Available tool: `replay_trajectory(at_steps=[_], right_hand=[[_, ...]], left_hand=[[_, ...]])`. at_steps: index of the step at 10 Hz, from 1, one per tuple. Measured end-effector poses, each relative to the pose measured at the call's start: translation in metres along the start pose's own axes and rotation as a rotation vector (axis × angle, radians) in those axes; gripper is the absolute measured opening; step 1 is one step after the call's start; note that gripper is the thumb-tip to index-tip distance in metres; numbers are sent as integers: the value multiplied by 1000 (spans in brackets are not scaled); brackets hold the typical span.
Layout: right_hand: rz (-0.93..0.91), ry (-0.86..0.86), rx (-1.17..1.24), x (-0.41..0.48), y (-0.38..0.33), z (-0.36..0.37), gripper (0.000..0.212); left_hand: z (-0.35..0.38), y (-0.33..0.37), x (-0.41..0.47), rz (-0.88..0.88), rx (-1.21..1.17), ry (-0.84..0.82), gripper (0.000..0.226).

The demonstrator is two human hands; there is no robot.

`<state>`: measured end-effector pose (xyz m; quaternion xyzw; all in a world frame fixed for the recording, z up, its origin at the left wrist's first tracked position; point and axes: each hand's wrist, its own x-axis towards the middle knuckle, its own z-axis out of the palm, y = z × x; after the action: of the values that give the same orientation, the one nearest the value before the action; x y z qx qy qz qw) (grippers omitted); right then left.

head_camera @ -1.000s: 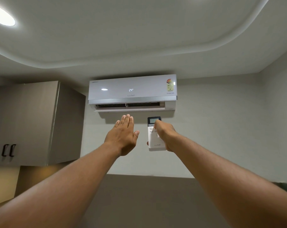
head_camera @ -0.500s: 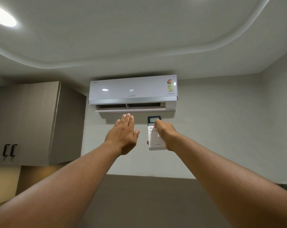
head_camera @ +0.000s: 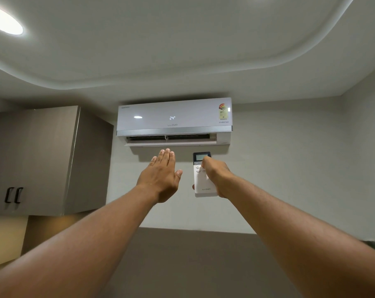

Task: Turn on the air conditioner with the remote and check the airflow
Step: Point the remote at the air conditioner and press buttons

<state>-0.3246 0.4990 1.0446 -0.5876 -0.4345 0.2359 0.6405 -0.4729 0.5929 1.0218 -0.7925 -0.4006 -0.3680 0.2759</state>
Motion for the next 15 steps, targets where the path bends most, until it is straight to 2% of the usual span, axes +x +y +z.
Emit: replay_trajectory(at_steps=[15], right_hand=[[-16, 1, -30, -7, 3, -3, 13]], left_hand=[[-6, 2, -6, 9, 6, -7, 67]])
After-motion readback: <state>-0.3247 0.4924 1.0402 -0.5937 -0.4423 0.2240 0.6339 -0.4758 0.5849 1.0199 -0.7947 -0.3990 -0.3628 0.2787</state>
